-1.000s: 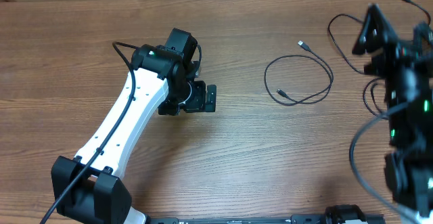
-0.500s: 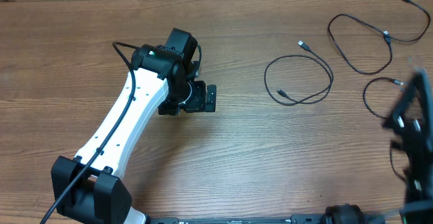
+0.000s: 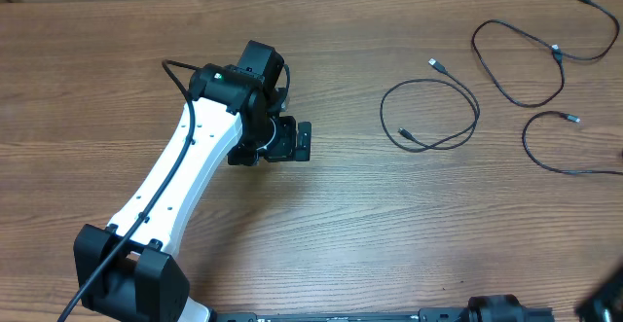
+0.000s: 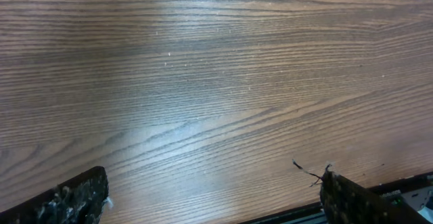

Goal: Untangle cables

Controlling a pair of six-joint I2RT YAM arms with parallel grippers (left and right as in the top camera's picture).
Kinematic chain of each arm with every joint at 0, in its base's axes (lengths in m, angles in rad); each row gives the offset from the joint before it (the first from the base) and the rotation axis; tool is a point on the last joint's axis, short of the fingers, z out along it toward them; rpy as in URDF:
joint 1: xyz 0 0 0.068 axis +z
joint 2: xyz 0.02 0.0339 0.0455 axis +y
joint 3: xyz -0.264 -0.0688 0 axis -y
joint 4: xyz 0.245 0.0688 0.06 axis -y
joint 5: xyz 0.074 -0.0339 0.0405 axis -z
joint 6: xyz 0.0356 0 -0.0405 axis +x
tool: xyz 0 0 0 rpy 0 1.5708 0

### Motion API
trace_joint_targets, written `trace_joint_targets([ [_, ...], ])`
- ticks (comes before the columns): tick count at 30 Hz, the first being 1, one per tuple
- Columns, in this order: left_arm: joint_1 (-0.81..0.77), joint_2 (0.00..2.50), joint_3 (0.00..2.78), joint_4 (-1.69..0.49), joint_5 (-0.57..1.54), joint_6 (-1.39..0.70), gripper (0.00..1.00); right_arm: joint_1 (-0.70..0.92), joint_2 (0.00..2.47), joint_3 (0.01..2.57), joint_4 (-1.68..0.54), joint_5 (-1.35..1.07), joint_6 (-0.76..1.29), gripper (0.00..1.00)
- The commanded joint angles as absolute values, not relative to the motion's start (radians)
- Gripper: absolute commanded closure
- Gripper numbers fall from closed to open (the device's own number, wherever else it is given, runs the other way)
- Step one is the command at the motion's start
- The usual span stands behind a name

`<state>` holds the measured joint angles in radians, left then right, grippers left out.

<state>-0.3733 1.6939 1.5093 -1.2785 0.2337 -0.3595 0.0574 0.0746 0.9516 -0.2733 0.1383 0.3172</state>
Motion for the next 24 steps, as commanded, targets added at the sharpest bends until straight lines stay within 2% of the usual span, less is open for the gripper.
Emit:
trace_joint_targets([
  [1,-0.380,1.691,1.509,-1.277,0.228,-0.337,0.00,0.044,0.004,0.955,-0.277,0.143,0.305,0.00],
  [6,-0.380,1.691,1.509,-1.277,0.228,-0.337,0.00,0.044,0.004,0.988,-0.281,0.156,0.257,0.00],
  [14,-0.380,1.691,1.509,-1.277,0.228,-0.337,0.00,0.043,0.004,0.988,-0.109,0.156,0.258,0.00],
  [19,-0.380,1.691,1.509,-1.278,0.228,-0.337,0.01,0.044,0.004,0.987,-0.157,0.155,0.265,0.00],
  [24,-0.380,1.691,1.509,-1.278,0.228,-0.337,0.00,0.044,0.005,0.933,-0.236,0.156,0.446,0.00],
])
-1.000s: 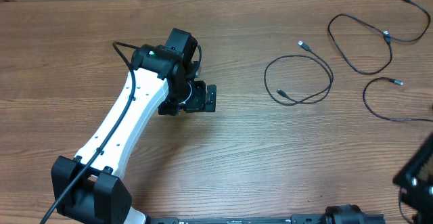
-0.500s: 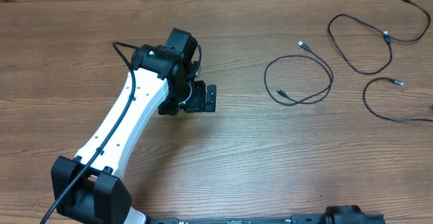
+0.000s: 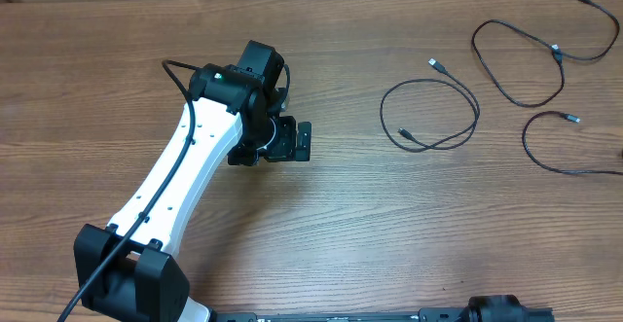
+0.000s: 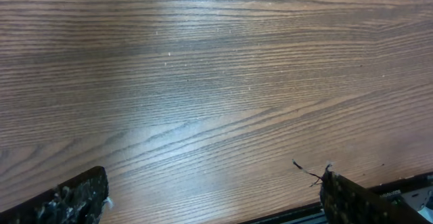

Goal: Untangle cables

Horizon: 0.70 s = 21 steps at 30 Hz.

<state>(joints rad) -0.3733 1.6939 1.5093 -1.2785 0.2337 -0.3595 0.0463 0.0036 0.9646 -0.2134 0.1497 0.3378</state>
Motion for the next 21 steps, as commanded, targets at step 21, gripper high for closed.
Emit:
trace_joint_targets([
  [21,-0.380,1.691,1.509,-1.278,0.228,-0.337,0.00,0.044,0.005,0.361,-0.316,0.156,0.479,0.00],
])
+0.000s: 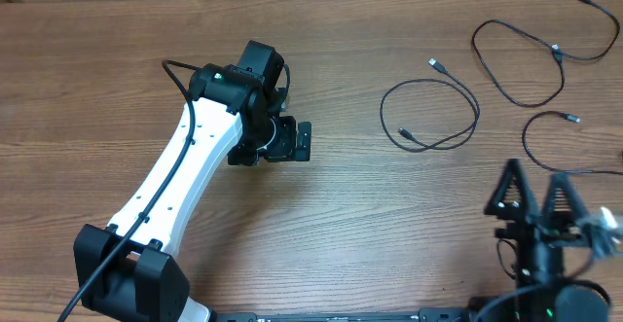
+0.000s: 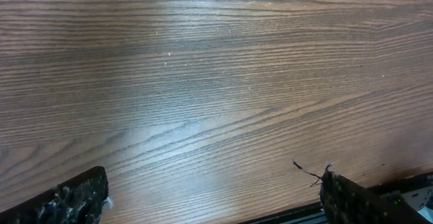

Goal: Untangle cables

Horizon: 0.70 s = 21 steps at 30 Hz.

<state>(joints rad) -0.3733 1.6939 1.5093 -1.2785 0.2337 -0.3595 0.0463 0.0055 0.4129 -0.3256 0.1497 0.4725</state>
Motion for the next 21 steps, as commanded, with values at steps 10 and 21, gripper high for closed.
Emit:
trace_joint_targets([
  [10,-0.380,1.691,1.509,-1.277,0.228,-0.337,0.00,0.044,0.005,0.180,-0.276,0.156,0.479,0.00],
  [21,-0.380,1.691,1.509,-1.278,0.228,-0.337,0.00,0.044,0.005,0.023,-0.090,0.156,0.479,0.00],
])
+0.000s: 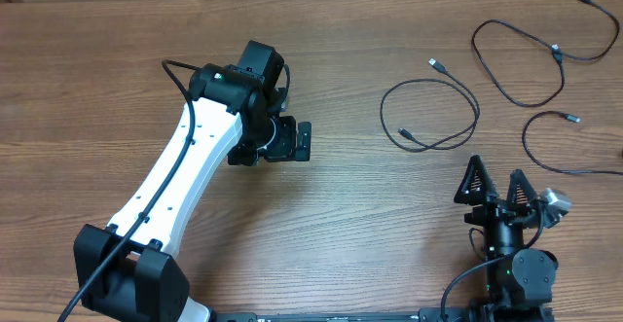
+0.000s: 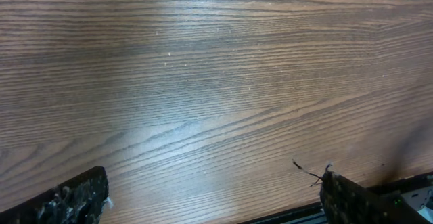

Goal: Untangle cables

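Three black cables lie apart on the right of the wooden table: a closed loop, a long curved one at the far right back, and a smaller arc near the right edge. My left gripper hovers over bare wood left of centre, well away from them; its fingers stand wide apart with nothing between them. The right gripper is raised at the front right, below the loop, open and holding nothing. A bit of cable shows at the top right corner of the left wrist view.
The white left arm stretches from its base at the front left toward the table's middle. The table's front edge with a black rail runs along the bottom. Bare wood lies between the two grippers.
The right gripper has moved left from the front right corner area and now stands closer under the loop cable. The left arm and the cables are unchanged.
At first only a sliver of the right arm showed at the bottom right corner, then nothing of it but its base. Then it stood raised and open at the front right, and now further left. The left gripper stayed open over bare wood throughout; the cables never moved.
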Controlling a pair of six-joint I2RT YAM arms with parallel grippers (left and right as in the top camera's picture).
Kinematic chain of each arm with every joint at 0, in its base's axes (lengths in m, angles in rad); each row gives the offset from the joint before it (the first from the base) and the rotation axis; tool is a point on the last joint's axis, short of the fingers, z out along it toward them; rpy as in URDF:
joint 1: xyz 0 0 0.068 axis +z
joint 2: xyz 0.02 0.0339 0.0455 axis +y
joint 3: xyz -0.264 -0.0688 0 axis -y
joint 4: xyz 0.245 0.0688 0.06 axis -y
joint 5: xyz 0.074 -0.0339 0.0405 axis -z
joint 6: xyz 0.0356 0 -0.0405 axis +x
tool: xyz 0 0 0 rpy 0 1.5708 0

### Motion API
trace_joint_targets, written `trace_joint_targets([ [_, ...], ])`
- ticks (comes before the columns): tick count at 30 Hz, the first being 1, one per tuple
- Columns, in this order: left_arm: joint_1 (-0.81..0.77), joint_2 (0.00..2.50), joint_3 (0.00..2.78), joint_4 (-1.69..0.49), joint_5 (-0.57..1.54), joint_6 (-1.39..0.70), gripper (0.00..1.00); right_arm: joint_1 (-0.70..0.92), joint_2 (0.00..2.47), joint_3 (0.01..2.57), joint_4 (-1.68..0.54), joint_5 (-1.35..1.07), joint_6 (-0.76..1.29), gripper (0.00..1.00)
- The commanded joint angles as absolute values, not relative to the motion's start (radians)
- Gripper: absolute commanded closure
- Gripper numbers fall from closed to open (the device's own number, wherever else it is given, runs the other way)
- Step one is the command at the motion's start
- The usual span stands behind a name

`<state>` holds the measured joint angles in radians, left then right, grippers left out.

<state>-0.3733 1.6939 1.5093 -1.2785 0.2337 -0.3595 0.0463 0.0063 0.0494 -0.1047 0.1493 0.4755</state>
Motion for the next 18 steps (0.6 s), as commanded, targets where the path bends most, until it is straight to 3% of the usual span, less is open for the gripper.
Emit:
trace_joint_targets([
  [1,-0.380,1.691,1.509,-1.278,0.228,-0.337,0.01,0.044,0.006,0.015,-0.084,0.156,0.470,0.00],
  [18,-0.380,1.691,1.509,-1.278,0.228,-0.337,0.00,0.044,0.044,0.014,-0.080,0.156,0.464,0.00],
])
